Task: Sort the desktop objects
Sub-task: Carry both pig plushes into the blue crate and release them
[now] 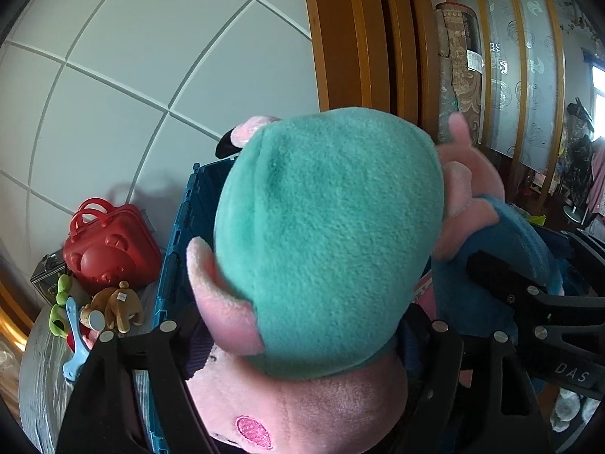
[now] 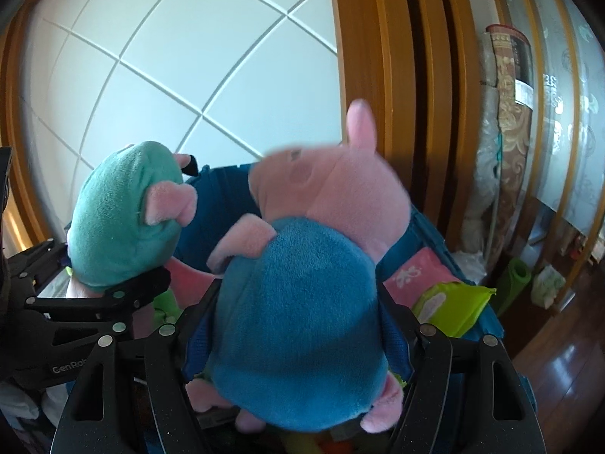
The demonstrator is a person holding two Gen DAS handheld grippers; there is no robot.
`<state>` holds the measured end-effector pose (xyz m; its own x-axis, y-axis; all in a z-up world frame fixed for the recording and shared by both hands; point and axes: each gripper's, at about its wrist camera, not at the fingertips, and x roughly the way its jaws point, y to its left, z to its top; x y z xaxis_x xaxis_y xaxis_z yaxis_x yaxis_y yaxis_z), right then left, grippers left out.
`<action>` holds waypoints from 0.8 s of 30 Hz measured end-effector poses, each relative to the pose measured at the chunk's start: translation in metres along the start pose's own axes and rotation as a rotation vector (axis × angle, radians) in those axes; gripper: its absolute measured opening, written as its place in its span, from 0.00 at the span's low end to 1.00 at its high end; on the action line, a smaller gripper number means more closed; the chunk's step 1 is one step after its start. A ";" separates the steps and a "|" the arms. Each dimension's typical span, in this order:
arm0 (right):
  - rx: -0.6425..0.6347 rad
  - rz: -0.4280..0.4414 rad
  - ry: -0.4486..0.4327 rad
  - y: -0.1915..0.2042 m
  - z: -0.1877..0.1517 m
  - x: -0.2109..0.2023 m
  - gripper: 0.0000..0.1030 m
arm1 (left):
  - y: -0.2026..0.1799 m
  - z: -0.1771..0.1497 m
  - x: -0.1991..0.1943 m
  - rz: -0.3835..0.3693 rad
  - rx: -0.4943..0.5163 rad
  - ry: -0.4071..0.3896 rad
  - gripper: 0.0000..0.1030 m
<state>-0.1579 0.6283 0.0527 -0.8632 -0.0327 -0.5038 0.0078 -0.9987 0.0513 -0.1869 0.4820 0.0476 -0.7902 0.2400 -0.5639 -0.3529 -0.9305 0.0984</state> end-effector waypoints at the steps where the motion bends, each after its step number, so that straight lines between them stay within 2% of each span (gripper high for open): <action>1: -0.004 0.000 0.003 -0.001 -0.001 0.001 0.72 | 0.001 0.000 0.000 0.004 -0.002 -0.003 0.77; 4: -0.007 0.000 0.002 -0.003 -0.001 0.001 0.64 | 0.001 -0.001 -0.001 0.014 0.000 0.001 0.77; 8: -0.002 -0.006 -0.010 -0.009 0.000 -0.004 0.64 | 0.002 -0.002 -0.007 0.027 0.002 -0.017 0.77; 10: 0.003 -0.009 -0.013 -0.010 0.000 -0.008 0.67 | 0.003 -0.002 -0.012 0.031 0.000 -0.033 0.77; 12: 0.013 -0.010 -0.015 -0.013 -0.002 -0.011 0.77 | 0.004 -0.002 -0.018 0.029 -0.001 -0.044 0.77; 16: 0.034 -0.004 -0.023 -0.015 -0.008 -0.019 0.80 | 0.008 -0.006 -0.028 0.025 -0.007 -0.060 0.77; 19: 0.042 0.002 -0.026 -0.012 -0.012 -0.025 0.87 | 0.014 -0.013 -0.036 0.003 -0.023 -0.076 0.77; 22: 0.035 -0.001 -0.036 -0.005 -0.014 -0.032 0.98 | 0.020 -0.018 -0.040 -0.003 -0.040 -0.086 0.77; 24: 0.028 -0.001 -0.046 0.001 -0.014 -0.036 1.00 | 0.025 -0.022 -0.043 0.000 -0.047 -0.093 0.77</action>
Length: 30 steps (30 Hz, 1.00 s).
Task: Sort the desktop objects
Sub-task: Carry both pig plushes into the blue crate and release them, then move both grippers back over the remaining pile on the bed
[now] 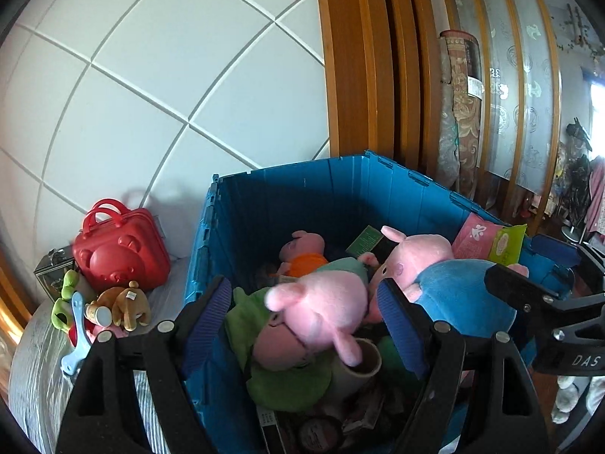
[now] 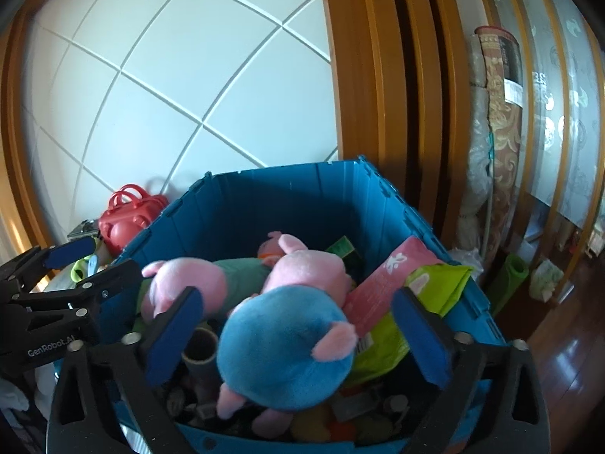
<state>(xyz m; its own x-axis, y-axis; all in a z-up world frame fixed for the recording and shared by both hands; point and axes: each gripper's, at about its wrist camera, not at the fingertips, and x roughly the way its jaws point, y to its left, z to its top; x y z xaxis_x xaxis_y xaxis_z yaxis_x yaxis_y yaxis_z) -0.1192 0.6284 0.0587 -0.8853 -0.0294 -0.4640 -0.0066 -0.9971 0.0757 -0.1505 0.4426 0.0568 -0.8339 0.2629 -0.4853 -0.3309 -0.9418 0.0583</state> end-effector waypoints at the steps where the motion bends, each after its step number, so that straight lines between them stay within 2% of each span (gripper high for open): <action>1: -0.003 0.004 -0.004 0.004 0.000 -0.002 1.00 | 0.003 -0.002 -0.002 0.002 -0.004 -0.002 0.77; 14: -0.031 0.029 -0.020 0.043 0.000 -0.004 1.00 | 0.045 -0.021 -0.024 0.025 -0.039 -0.033 0.77; 17: -0.028 0.031 -0.031 0.051 -0.001 -0.006 1.00 | 0.057 -0.026 -0.028 0.009 -0.061 -0.038 0.77; 22: -0.038 0.051 -0.107 0.074 0.000 -0.021 1.00 | 0.095 -0.035 -0.036 0.021 -0.144 -0.029 0.77; 30: -0.079 0.084 -0.185 0.147 0.006 -0.028 1.00 | 0.180 -0.062 -0.042 0.083 -0.203 0.015 0.77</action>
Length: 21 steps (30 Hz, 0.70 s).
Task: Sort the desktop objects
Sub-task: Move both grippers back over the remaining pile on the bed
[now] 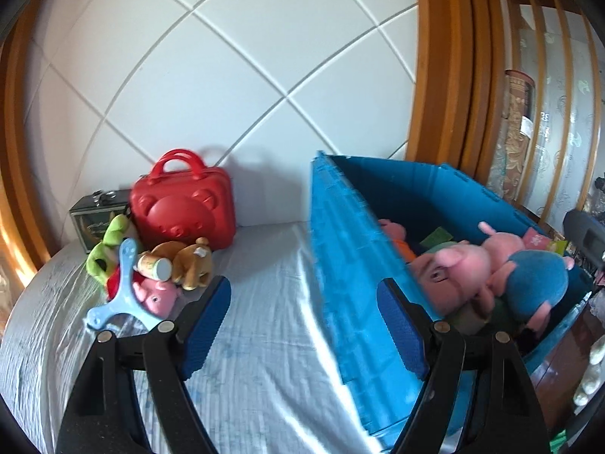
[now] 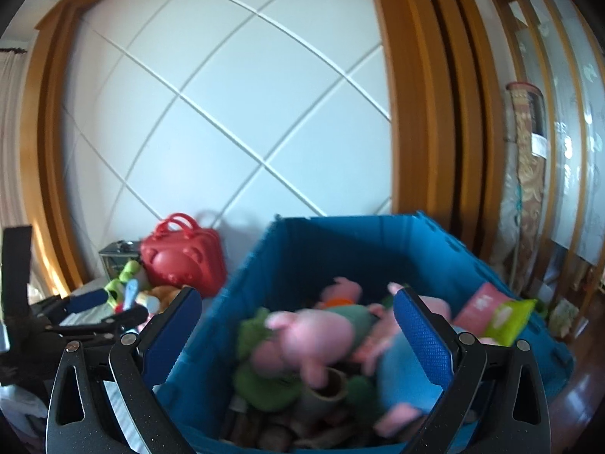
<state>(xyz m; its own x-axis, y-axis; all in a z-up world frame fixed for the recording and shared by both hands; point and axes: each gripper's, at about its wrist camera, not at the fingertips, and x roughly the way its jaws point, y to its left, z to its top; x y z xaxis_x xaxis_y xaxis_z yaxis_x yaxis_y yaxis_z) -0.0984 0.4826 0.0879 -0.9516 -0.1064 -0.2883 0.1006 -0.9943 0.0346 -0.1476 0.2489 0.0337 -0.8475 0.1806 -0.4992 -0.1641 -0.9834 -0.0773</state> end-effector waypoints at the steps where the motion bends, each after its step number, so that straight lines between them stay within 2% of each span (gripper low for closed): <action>1: -0.008 0.010 -0.001 0.013 0.001 0.003 1.00 | 0.015 -0.002 0.000 0.007 -0.010 0.007 0.77; 4: -0.021 0.032 0.000 0.052 0.004 0.014 1.00 | 0.060 -0.010 0.004 0.027 -0.023 0.050 0.77; 8: -0.025 0.113 0.029 0.112 0.003 0.037 1.00 | 0.119 -0.025 0.011 0.072 -0.045 0.106 0.77; 13: -0.064 0.184 0.090 0.182 -0.007 0.075 1.00 | 0.200 -0.042 0.023 0.175 -0.110 0.159 0.77; 18: -0.069 0.246 0.211 0.236 -0.027 0.140 1.00 | 0.270 -0.059 0.048 0.260 -0.192 0.232 0.77; 21: -0.085 0.242 0.285 0.258 -0.043 0.182 1.00 | 0.301 -0.071 0.072 0.288 -0.225 0.283 0.77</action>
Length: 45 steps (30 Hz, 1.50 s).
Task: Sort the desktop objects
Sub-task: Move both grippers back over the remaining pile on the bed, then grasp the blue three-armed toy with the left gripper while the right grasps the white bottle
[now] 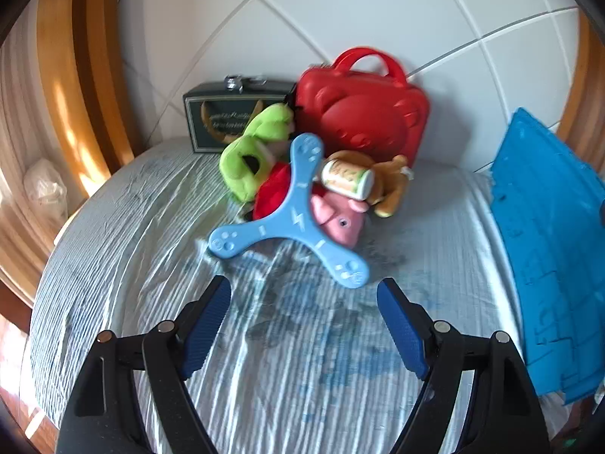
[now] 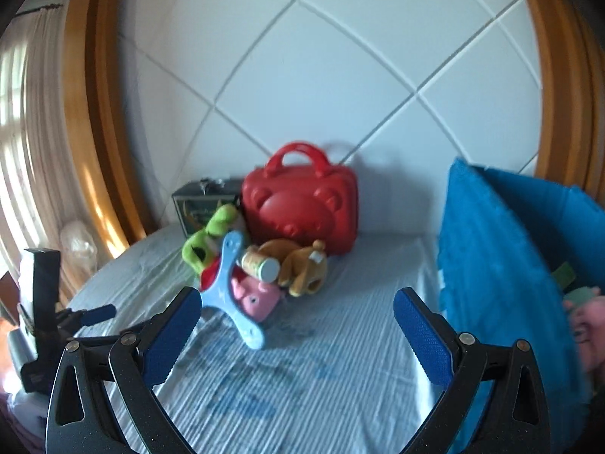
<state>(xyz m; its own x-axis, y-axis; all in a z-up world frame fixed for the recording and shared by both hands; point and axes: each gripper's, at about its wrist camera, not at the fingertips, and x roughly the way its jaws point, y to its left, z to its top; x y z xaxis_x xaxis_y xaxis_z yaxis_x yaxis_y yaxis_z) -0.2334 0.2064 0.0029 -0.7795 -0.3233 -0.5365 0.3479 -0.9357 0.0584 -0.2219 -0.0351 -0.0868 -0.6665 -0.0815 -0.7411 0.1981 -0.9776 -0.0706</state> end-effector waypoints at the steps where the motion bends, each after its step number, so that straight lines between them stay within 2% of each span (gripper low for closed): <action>1: -0.007 -0.004 0.027 0.001 -0.002 0.016 1.00 | 0.004 0.000 0.007 0.005 -0.007 0.014 0.77; 5: -0.026 -0.017 0.129 0.003 -0.011 0.074 1.00 | 0.016 0.003 0.050 -0.005 -0.046 0.082 0.77; 10: -0.013 -0.020 0.214 -0.017 -0.024 0.131 1.00 | 0.010 0.014 0.120 -0.023 -0.071 0.172 0.77; 18: 0.044 -0.027 0.324 -0.045 -0.048 0.209 1.00 | -0.009 0.040 0.214 -0.062 -0.118 0.217 0.77; 22: 0.050 -0.042 0.368 -0.053 -0.057 0.232 1.00 | -0.012 0.035 0.248 -0.066 -0.116 0.250 0.78; 24: 0.043 -0.043 0.383 -0.053 -0.059 0.239 1.00 | -0.006 0.029 0.249 -0.102 -0.117 0.236 0.77; 26: 0.034 -0.035 0.396 -0.049 -0.061 0.247 1.00 | 0.006 0.022 0.245 -0.089 -0.109 0.240 0.73; 30: 0.006 0.014 0.393 -0.030 -0.053 0.257 1.00 | 0.035 0.012 0.234 0.037 -0.057 0.237 0.68; 33: -0.045 0.082 0.378 -0.003 -0.036 0.268 1.00 | 0.058 0.012 0.223 0.176 -0.011 0.218 0.66; 34: -0.059 0.101 0.371 0.005 -0.031 0.272 1.00 | 0.067 0.011 0.221 0.186 -0.008 0.221 0.66; 40: -0.160 0.139 0.330 0.043 0.007 0.303 1.00 | 0.102 0.006 0.220 0.184 -0.066 0.251 0.66; 45: -0.221 0.157 0.354 0.058 0.023 0.334 1.00 | 0.113 0.011 0.235 0.144 -0.125 0.281 0.66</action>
<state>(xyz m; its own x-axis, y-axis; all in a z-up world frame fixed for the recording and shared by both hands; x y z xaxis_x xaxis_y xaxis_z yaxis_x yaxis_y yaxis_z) -0.4852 0.0410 -0.1536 -0.4957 -0.3548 -0.7927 0.5804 -0.8143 0.0016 -0.3640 -0.1671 -0.2614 -0.4044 -0.1436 -0.9032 0.3739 -0.9272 -0.0200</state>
